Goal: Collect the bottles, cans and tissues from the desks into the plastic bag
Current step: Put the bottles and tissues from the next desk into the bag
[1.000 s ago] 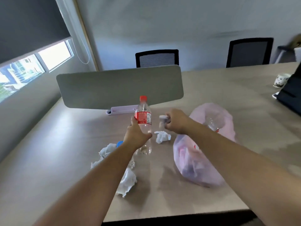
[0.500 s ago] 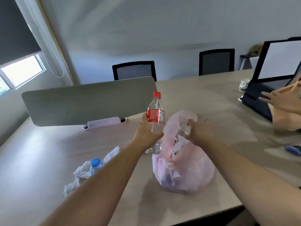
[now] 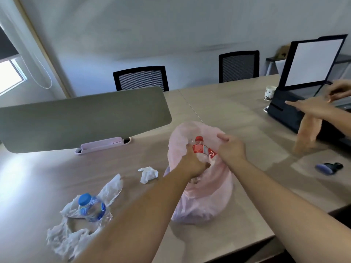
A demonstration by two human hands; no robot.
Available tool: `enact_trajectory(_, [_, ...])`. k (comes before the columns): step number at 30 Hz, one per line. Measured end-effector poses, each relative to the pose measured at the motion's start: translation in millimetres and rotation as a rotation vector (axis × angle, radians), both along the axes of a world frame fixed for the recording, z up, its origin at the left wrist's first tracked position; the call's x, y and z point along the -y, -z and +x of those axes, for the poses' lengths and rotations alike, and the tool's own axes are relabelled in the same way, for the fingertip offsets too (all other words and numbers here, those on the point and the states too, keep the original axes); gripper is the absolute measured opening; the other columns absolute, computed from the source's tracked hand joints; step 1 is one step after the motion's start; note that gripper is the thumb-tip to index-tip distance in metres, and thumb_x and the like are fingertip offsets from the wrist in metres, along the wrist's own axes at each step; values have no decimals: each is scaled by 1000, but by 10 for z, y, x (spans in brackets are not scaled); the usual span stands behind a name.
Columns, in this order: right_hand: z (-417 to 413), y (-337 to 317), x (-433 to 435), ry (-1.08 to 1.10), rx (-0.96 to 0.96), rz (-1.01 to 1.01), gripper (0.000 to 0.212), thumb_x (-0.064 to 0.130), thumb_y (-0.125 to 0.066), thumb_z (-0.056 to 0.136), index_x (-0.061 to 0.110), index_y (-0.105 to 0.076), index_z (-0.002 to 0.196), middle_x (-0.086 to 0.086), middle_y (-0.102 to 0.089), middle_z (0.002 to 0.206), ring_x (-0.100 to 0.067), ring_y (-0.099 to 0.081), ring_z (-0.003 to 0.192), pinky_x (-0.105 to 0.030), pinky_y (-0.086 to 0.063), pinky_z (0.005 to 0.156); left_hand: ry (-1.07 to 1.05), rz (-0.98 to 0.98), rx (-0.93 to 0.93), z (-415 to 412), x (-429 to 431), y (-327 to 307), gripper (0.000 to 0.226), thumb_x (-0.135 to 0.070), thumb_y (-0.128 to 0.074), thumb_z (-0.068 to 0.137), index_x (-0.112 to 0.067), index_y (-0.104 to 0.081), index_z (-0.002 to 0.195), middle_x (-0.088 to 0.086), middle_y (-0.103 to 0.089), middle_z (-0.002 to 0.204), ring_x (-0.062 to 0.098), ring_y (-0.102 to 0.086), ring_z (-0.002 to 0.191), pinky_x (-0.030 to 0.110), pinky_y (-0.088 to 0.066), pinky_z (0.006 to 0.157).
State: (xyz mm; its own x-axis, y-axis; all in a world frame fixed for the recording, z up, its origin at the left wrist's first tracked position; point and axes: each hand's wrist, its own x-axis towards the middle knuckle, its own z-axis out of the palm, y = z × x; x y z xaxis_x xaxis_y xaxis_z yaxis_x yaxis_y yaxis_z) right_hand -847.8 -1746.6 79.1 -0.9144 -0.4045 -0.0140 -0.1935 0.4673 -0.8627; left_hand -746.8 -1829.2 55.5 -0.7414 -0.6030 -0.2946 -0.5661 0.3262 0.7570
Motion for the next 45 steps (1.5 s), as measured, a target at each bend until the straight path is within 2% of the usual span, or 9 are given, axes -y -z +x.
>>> enact_trajectory(6, [78,-79,-73,-43,-16,-141,56,-13,-34,79,11,-67,118,-4,-65,123,-12,-58,116,-14,-40,96,47,-87,202,-149,-193,134,96,-40,-58,89,-14,14,148,20,-51,131,38,-58,107,42,-52,83])
enact_trajectory(11, [63,-57,-125,-52,-14,-164,54,-14,-35,81,10,-68,116,-6,-66,122,1,-62,91,4,-41,59,163,130,120,-65,-184,59,27,-31,-55,94,-12,-50,112,21,-68,109,30,-67,84,37,-54,76])
enact_trajectory(14, [33,-25,-138,-51,16,-176,55,-15,-36,80,11,-67,118,-8,-66,121,13,-49,44,-2,-34,40,95,-365,102,9,-13,61,21,-33,-57,88,-19,-64,103,7,-62,119,25,-58,109,37,-49,90])
enact_trajectory(16, [26,-28,-143,-19,27,-182,53,-14,-37,81,11,-67,117,-7,-65,122,6,-47,48,-4,-36,46,-47,-640,136,71,110,111,36,-50,-59,81,-33,-59,113,7,-34,145,28,-31,135,41,-31,107])
enact_trajectory(20, [41,-70,-156,42,2,-194,38,2,-48,84,10,-68,115,-3,-67,120,-8,-62,93,-23,-50,89,-187,-123,316,161,173,307,94,-68,-64,68,-47,-16,146,15,23,156,45,-18,141,50,-31,110])
enact_trajectory(26, [-24,-8,-155,25,-12,-125,52,-4,-49,79,14,-61,127,2,-64,93,1,-39,42,-7,-33,40,-279,210,78,181,64,345,84,-2,-49,85,-40,-12,149,17,-42,141,30,-61,102,31,-54,74])
enact_trajectory(30, [-29,-19,-184,39,-89,-45,56,-3,-43,79,14,-59,129,-2,-65,99,-5,-49,58,-21,-47,64,-213,-218,53,323,327,4,66,-6,-45,88,-23,-26,149,11,-45,143,32,-49,123,28,-41,88])
enact_trajectory(34, [-51,-88,-227,167,-135,22,55,-1,-43,83,15,-54,134,-7,-54,139,-25,-52,124,-28,-36,105,-275,-414,7,473,599,-399,65,-4,-44,86,-22,-33,147,7,-47,142,29,-49,124,29,-41,92])
enact_trajectory(45, [142,-144,-99,197,-265,86,60,-4,-41,84,24,-47,137,-6,-55,134,-35,-55,114,-37,-44,93,-224,-374,-146,1131,526,-365,60,2,-44,73,-28,-66,120,-1,-66,90,18,-54,63,21,-41,54])
